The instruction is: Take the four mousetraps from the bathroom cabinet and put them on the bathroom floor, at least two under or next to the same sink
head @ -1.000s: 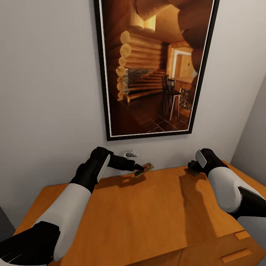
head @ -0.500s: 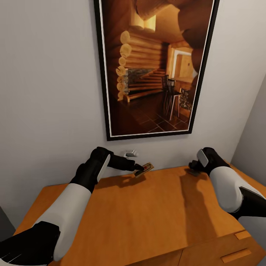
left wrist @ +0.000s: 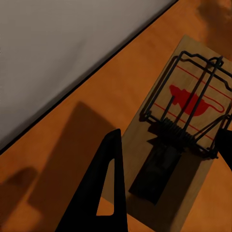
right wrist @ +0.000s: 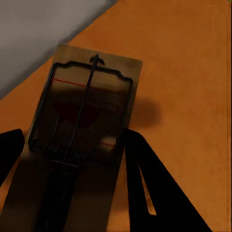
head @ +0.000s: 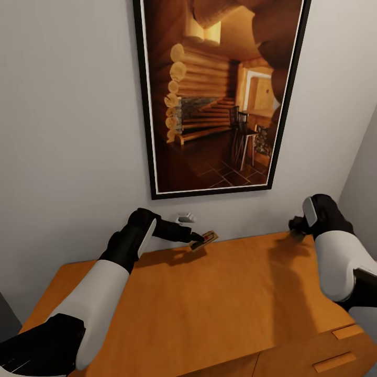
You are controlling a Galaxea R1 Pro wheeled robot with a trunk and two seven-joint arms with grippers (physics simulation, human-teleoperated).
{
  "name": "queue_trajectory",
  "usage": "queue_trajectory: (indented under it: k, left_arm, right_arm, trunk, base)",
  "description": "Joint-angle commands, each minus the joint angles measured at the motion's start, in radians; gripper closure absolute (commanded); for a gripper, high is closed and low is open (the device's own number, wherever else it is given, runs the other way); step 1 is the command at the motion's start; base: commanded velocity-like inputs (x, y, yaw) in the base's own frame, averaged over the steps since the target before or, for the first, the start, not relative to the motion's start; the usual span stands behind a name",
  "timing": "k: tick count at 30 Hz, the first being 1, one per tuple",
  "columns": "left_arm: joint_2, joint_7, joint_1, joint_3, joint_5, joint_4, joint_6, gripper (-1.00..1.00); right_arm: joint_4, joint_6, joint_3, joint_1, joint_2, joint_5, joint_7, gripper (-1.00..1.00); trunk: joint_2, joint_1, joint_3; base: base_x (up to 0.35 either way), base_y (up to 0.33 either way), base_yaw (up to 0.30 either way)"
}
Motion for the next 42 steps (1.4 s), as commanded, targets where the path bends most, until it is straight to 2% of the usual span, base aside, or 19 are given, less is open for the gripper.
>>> queue_trajectory:
  k: [1, 9, 15, 22, 35, 36, 42]
  left_arm:
    - [0.000, -0.007, -0.001, 0.001, -0.008, -0.001, 0.004, 1.00]
    - [0.001, -0.004, -0.001, 0.001, -0.008, -0.001, 0.004, 1.00]
    - [0.003, 0.000, -0.001, 0.000, -0.008, -0.002, 0.004, 1.00]
    - [0.006, 0.001, -0.002, 0.000, -0.008, -0.002, 0.004, 1.00]
    - [0.006, 0.001, -0.002, -0.001, -0.008, -0.003, 0.004, 1.00]
    - [0.006, 0.002, -0.002, -0.001, -0.009, -0.004, 0.004, 1.00]
    - [0.007, 0.002, -0.002, 0.001, -0.010, -0.008, 0.004, 1.00]
  right_arm:
    - [-0.011, 0.004, -0.004, -0.001, -0.008, 0.001, 0.003, 1.00]
    - [-0.029, 0.004, -0.002, -0.001, -0.031, 0.000, 0.004, 1.00]
    - [-0.066, 0.004, -0.001, -0.001, -0.033, 0.000, 0.005, 1.00]
    - [-0.128, 0.004, -0.001, -0.001, -0.026, 0.000, 0.007, 1.00]
    - [-0.136, 0.004, -0.003, -0.001, -0.012, -0.001, 0.011, 1.00]
    - [-0.134, 0.004, -0.003, -0.001, -0.011, -0.001, 0.040, 1.00]
    - [-0.134, 0.004, -0.003, 0.000, 0.000, -0.001, 0.079, 1.00]
  trunk:
    - [-0.001, 0.000, -0.001]
    - [-0.001, 0.000, -0.001]
    - [-0.001, 0.000, -0.001]
    - [-0.001, 0.000, -0.001]
    - [-0.001, 0.000, -0.001]
    - [-0.001, 0.000, -0.001]
    - [-0.001, 0.000, -0.001]
  base:
    - [0.000, 0.000, 0.000]
    - [0.000, 0.000, 0.000]
    - [-0.042, 0.000, 0.000]
    - [-0.278, 0.000, 0.000]
    - [-0.339, 0.000, 0.000]
    - [-0.342, 0.000, 0.000]
    - [-0.341, 0.000, 0.000]
